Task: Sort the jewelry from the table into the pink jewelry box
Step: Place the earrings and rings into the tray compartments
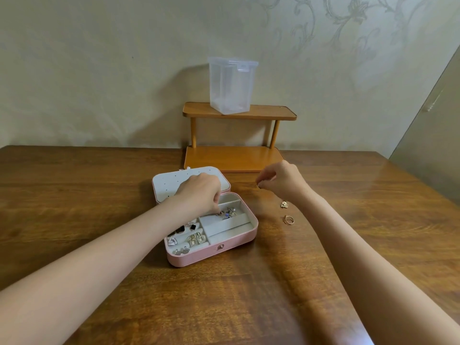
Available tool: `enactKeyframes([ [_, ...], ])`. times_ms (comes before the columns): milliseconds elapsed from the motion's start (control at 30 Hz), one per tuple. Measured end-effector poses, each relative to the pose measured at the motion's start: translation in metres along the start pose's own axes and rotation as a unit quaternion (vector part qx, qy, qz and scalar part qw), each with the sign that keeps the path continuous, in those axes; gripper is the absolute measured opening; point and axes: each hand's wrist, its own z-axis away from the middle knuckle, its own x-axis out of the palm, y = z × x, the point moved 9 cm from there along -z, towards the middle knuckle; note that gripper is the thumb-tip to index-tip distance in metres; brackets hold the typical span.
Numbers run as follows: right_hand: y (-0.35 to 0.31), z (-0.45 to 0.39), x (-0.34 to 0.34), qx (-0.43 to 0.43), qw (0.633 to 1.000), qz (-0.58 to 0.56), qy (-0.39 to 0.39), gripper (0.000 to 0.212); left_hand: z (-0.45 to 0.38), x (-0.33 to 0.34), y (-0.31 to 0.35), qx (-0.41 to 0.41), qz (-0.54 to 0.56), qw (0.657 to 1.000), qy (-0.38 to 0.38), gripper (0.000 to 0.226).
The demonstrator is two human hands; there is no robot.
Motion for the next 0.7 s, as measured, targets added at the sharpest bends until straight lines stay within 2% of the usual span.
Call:
enactKeyframes([
  [67,-0.013,0.006,0.003,0.014,0.99,-0.137,-0.038,0.01,0.004,-0.003,-0.003,0.009,0.024,1.0,-0.009,0.011],
  [100,-0.02,0.01,0.007,0.026,0.973,-0.219,-0.068,0.011,0.008,-0.01,-0.003,0.016,0.044,0.999,0.006,0.013],
  [200,-0.042,0.023,0.022,0.047,0.915,-0.369,-0.155,0.014,0.026,-0.042,-0.003,0.026,0.171,0.98,0.101,0.018],
  [333,-0.06,0.027,0.034,0.041,0.892,-0.407,-0.195,0.02,0.045,-0.043,-0.01,-0.012,0.34,0.935,0.101,0.012],
  [433,-0.062,0.029,0.041,0.052,0.882,-0.423,-0.201,0.017,0.051,-0.039,-0.02,-0.041,0.405,0.907,0.112,0.009],
  [467,-0.062,0.03,0.043,0.056,0.871,-0.444,-0.202,0.015,0.052,-0.036,-0.023,-0.054,0.443,0.889,0.104,0.006],
  [567,-0.062,0.031,0.044,0.055,0.843,-0.499,-0.192,0.01,0.058,-0.024,-0.032,-0.113,0.58,0.804,0.058,0.007],
  [633,-0.065,0.032,0.043,0.04,0.861,-0.472,-0.185,0.007,0.062,-0.018,-0.035,-0.133,0.618,0.773,0.045,0.007],
  [700,-0.071,0.031,0.042,0.021,0.893,-0.418,-0.169,0.006,0.064,-0.016,-0.037,-0.134,0.615,0.775,0.051,0.008],
])
